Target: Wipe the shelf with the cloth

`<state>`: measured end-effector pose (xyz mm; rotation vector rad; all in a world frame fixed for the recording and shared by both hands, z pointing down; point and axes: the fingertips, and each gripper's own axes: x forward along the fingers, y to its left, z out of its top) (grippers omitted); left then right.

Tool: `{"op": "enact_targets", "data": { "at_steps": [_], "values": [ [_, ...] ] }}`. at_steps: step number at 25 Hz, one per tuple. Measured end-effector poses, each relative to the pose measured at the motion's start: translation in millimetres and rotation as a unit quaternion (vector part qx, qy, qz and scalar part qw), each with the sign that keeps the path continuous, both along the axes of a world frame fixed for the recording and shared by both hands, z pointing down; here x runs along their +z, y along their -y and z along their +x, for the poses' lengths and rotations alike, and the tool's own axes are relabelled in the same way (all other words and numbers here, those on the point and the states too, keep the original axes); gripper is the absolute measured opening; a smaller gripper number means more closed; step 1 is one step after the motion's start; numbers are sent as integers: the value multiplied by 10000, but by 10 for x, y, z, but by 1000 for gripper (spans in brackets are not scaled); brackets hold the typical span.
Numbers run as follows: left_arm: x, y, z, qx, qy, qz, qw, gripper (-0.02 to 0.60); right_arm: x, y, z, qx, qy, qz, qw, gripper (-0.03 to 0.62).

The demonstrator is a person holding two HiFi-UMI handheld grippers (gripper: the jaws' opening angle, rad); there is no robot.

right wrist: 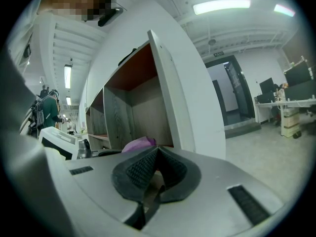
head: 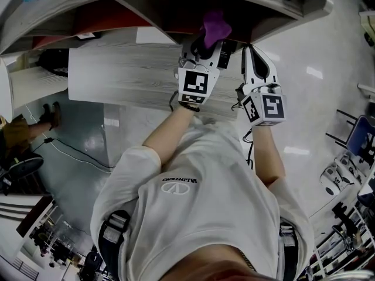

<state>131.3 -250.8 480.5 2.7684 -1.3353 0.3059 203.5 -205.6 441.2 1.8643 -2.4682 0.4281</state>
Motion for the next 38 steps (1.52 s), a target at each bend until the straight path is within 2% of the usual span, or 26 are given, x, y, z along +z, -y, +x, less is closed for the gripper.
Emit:
{"op": "enact_targets", "data": {
  "at_steps": [38],
  "values": [
    [-13,-168,716,777,-124,-152,9968,103,-55,-170,259,294,92,79,9995,0]
  ]
}}
